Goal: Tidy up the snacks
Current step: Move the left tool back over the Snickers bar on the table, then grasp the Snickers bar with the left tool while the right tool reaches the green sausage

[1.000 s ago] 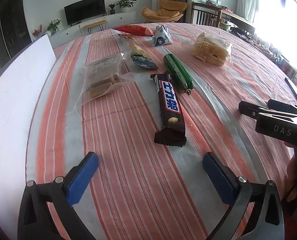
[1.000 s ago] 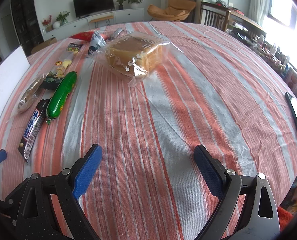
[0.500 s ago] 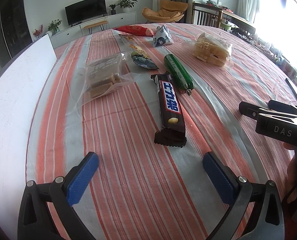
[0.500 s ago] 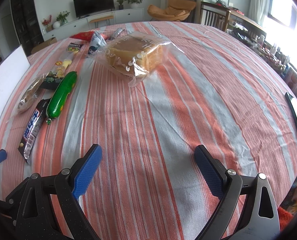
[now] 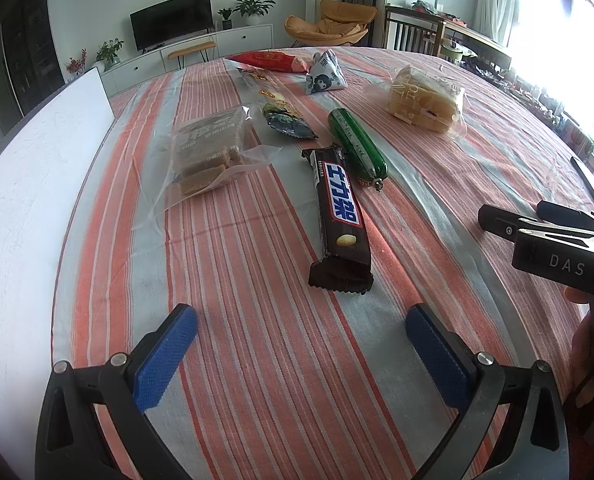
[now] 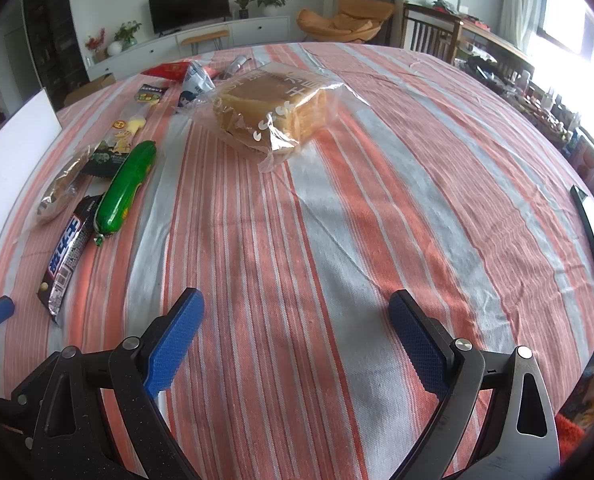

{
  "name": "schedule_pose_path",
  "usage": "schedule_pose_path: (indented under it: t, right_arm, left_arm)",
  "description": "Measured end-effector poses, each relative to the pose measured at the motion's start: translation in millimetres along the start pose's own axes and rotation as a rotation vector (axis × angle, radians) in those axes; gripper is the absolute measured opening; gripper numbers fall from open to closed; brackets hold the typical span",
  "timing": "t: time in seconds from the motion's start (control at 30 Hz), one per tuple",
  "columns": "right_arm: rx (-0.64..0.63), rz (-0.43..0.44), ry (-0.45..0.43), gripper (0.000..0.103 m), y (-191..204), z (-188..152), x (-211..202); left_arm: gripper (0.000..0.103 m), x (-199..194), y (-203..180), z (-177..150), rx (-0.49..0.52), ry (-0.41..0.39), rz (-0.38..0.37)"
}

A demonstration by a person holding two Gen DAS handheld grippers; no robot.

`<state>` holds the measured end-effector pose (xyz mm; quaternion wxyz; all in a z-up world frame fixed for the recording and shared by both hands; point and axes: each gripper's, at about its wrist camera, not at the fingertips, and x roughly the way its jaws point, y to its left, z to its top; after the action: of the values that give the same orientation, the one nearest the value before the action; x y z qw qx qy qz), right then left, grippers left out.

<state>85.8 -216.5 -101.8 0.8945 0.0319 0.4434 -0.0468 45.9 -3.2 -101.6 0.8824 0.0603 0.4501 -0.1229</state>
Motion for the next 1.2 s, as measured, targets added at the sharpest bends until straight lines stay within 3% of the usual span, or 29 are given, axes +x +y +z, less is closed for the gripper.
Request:
schedule_pose_path:
  t: [0.1,0.2,0.27,0.37,0.47,0.57,0.63,0.67,0.73,0.83,1.1,1.17,1.2]
  right_arm:
    - [0.000,0.000,0.000,0.095,0,0,0]
    - [0.000,0.000,-0.001,0.095,0,0,0]
    - [0.001,0.000,-0.001,0.095,0,0,0]
    - [0.001,-0.001,-0.001,0.096,0,0,1]
    - [0.000,0.000,-0.001,0.096,0,0,1]
    - [0.000,0.001,-0.001,0.096,0,0,1]
    - [0.000,0.000,-0.001,0.097,0,0,1]
    - [0.000,0.000,-0.001,0.097,0,0,1]
    - [0.001,0.000,-0.001,0.097,0,1,1]
    - [0.000,0.000,-0.001,0.097,1,1,1]
    - [0.000,0.001,-0.001,0.097,1,1,2]
    - [0.000,0.001,-0.002,0.097,1,1,2]
    - [-0.001,0.001,-0.002,0.097,1,1,2]
  left_arm:
    - [0.103,0,0,1,0.002,0.004,-0.008]
    - [0.103,-2,3,5,0.019,0.068,-0.047]
    - [0.103,-9,8,10,-0.022,0.065,-0.088]
    - [0.103,-22,13,34,-0.054,0.004,-0.154]
    - [0.102,-7,6,62,-0.032,0.053,-0.121]
    - [0.084,19,-3,77,0.004,0.105,-0.092]
    - [0.057,34,-9,81,0.028,0.139,-0.075]
    - [0.048,39,-11,81,0.040,0.148,-0.072]
    - [0.017,38,-15,79,0.073,0.117,-0.039]
    - [0.017,26,-9,69,0.054,0.107,-0.070]
    - [0.018,-14,22,25,0.034,0.095,0.010]
    - [0.020,-20,26,20,0.022,0.072,0.035]
    - [0.031,-19,29,19,0.013,0.064,0.040]
